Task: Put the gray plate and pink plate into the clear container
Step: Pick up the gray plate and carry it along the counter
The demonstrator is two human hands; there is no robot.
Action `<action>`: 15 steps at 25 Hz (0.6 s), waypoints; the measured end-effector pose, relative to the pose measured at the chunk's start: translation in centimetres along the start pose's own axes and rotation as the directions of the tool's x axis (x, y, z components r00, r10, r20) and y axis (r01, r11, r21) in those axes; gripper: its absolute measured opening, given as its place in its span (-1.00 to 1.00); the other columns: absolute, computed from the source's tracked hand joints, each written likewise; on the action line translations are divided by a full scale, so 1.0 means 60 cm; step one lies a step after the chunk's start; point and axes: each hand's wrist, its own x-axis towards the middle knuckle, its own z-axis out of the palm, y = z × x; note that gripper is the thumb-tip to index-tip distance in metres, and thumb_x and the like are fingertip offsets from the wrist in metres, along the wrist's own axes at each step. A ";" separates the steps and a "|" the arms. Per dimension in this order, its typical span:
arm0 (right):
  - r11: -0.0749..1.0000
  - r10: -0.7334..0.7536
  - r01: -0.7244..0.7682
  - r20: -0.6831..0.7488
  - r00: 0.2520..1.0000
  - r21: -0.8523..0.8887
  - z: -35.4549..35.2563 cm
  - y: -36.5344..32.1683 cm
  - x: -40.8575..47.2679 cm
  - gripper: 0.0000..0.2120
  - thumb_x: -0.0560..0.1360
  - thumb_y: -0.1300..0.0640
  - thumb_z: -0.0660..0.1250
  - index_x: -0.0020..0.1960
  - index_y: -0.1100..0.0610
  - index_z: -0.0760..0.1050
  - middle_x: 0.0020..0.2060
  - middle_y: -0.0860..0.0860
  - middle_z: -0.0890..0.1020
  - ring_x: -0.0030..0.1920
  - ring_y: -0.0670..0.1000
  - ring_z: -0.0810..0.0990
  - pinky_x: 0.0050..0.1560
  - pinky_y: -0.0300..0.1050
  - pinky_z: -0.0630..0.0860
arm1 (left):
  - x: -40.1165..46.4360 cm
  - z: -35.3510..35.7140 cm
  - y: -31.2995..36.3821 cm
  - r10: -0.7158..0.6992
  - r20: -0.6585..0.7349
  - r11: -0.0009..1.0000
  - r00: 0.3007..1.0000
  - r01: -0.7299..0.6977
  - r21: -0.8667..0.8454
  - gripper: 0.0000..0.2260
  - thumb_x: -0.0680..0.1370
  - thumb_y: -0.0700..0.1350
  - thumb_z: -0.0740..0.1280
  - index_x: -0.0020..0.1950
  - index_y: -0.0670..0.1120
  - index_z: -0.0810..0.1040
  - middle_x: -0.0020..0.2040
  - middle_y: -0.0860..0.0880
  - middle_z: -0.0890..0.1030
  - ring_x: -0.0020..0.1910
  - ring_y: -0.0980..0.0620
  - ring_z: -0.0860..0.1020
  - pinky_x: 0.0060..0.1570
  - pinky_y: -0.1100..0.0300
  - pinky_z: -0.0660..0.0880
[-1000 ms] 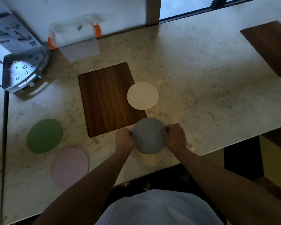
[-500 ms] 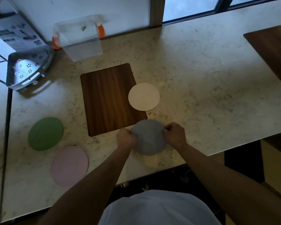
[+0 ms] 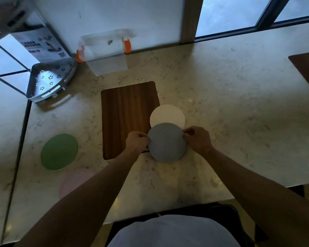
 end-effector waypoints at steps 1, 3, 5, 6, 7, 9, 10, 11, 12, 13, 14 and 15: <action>1.000 -0.003 0.003 -0.012 1.000 0.003 -0.003 -0.007 0.020 -0.81 0.44 0.03 0.41 -0.01 0.08 0.67 -0.12 0.02 0.72 -0.19 -0.06 0.61 -0.09 -0.23 0.42 | 0.013 -0.001 0.013 0.002 -0.002 1.000 1.000 -0.002 -0.022 -0.87 0.48 -0.28 0.39 -0.21 -0.06 0.60 -0.12 -0.04 0.66 -0.18 0.01 0.65 -0.26 0.10 0.66; 1.000 -0.010 0.010 -0.036 0.999 -0.004 -0.007 -0.018 0.060 -0.80 0.44 0.02 0.40 0.00 0.09 0.67 -0.11 0.03 0.73 -0.22 -0.09 0.55 -0.09 -0.25 0.41 | 0.041 0.001 0.039 0.000 -0.015 0.999 1.000 0.000 -0.045 -0.87 0.48 -0.31 0.40 -0.18 -0.08 0.58 -0.08 -0.07 0.64 -0.16 -0.02 0.65 -0.24 0.07 0.67; 1.000 0.003 -0.003 -0.042 0.999 -0.004 -0.010 -0.025 0.097 -0.80 0.44 0.03 0.40 0.01 0.09 0.66 -0.09 0.04 0.72 -0.22 -0.10 0.52 -0.08 -0.26 0.39 | 0.068 0.007 0.062 -0.012 -0.035 0.998 0.999 0.010 -0.060 -0.88 0.47 -0.31 0.41 -0.13 -0.10 0.57 -0.05 -0.08 0.62 -0.09 -0.07 0.64 -0.17 0.00 0.67; 1.000 0.010 -0.010 -0.037 0.999 0.000 -0.011 -0.027 0.112 -0.80 0.44 0.04 0.39 0.01 0.10 0.66 -0.08 0.04 0.72 -0.21 -0.09 0.52 -0.07 -0.26 0.39 | 0.078 0.010 0.070 -0.014 -0.046 0.998 0.999 0.011 -0.060 -0.88 0.47 -0.31 0.42 -0.10 -0.11 0.57 -0.04 -0.07 0.62 -0.08 -0.08 0.63 -0.15 -0.02 0.67; 1.000 0.012 -0.012 -0.029 1.000 -0.001 -0.012 -0.028 0.127 -0.80 0.45 0.05 0.39 0.02 0.10 0.66 -0.07 0.05 0.72 -0.20 -0.08 0.52 -0.06 -0.25 0.40 | 0.091 0.014 0.076 -0.014 -0.056 0.998 0.998 0.011 -0.058 -0.89 0.47 -0.30 0.42 -0.07 -0.12 0.58 -0.03 -0.08 0.61 -0.08 -0.08 0.63 -0.13 -0.04 0.67; 1.000 -0.001 0.001 -0.019 1.000 -0.012 -0.014 -0.027 0.149 -0.80 0.46 0.06 0.38 0.02 0.12 0.66 -0.06 0.07 0.72 -0.15 -0.02 0.58 -0.04 -0.23 0.41 | 0.109 0.022 0.083 0.004 -0.079 0.999 0.997 -0.007 -0.040 -0.91 0.48 -0.28 0.42 -0.06 -0.13 0.60 -0.02 -0.09 0.63 -0.09 -0.07 0.63 -0.12 -0.06 0.66; 1.000 -0.014 0.014 -0.017 1.000 -0.010 -0.016 -0.027 0.158 -0.80 0.46 0.07 0.38 0.02 0.14 0.66 -0.06 0.09 0.72 -0.12 0.02 0.62 -0.03 -0.23 0.41 | 0.116 0.026 0.085 0.023 -0.089 1.000 0.996 -0.025 -0.019 -0.92 0.48 -0.26 0.42 -0.09 -0.10 0.60 -0.03 -0.09 0.64 -0.10 -0.06 0.64 -0.11 -0.06 0.66; 1.000 -0.026 0.026 -0.013 1.000 -0.005 -0.018 -0.028 0.167 -0.79 0.46 0.08 0.38 0.02 0.15 0.66 -0.05 0.10 0.72 -0.08 0.06 0.64 -0.03 -0.22 0.42 | 0.123 0.030 0.087 0.040 -0.105 0.999 0.994 -0.040 0.005 -0.92 0.48 -0.24 0.43 -0.12 -0.07 0.60 -0.05 -0.08 0.65 -0.11 -0.05 0.64 -0.09 -0.06 0.66; 0.999 -0.035 0.035 -0.004 0.999 -0.005 -0.019 -0.028 0.175 -0.79 0.46 0.09 0.38 0.03 0.16 0.66 -0.05 0.11 0.72 -0.06 0.07 0.65 -0.02 -0.21 0.42 | 0.131 0.036 0.087 0.049 -0.125 0.999 0.991 -0.046 0.026 -0.93 0.48 -0.22 0.43 -0.13 -0.05 0.61 -0.06 -0.06 0.65 -0.11 -0.05 0.64 -0.07 -0.06 0.65; 0.999 -0.038 0.038 0.006 0.999 -0.013 -0.018 -0.029 0.183 -0.78 0.46 0.09 0.37 0.04 0.17 0.66 -0.04 0.11 0.72 -0.05 0.07 0.65 -0.01 -0.22 0.42 | 0.138 0.040 0.085 0.055 -0.143 0.998 0.988 -0.048 0.050 -0.95 0.48 -0.21 0.42 -0.10 -0.07 0.64 -0.06 -0.06 0.67 -0.10 -0.03 0.64 -0.04 -0.03 0.64; 0.999 -0.036 0.036 0.012 0.999 -0.024 -0.017 -0.030 0.189 -0.78 0.47 0.10 0.37 0.05 0.17 0.66 -0.04 0.11 0.72 -0.04 0.07 0.65 -0.01 -0.22 0.43 | 0.142 0.044 0.084 0.064 -0.160 0.995 0.985 -0.051 0.084 -0.92 0.49 -0.19 0.42 -0.04 -0.10 0.66 -0.04 -0.06 0.68 -0.09 -0.01 0.64 -0.02 0.03 0.62; 0.999 -0.029 0.029 0.014 0.999 -0.032 -0.016 -0.031 0.193 -0.78 0.47 0.12 0.36 0.05 0.18 0.65 -0.04 0.11 0.72 -0.04 0.07 0.66 0.00 -0.21 0.44 | 0.144 0.048 0.083 0.074 -0.172 0.991 0.982 -0.053 0.124 -0.88 0.49 -0.18 0.40 0.01 -0.11 0.66 -0.02 -0.06 0.68 -0.08 0.01 0.62 -0.01 0.09 0.59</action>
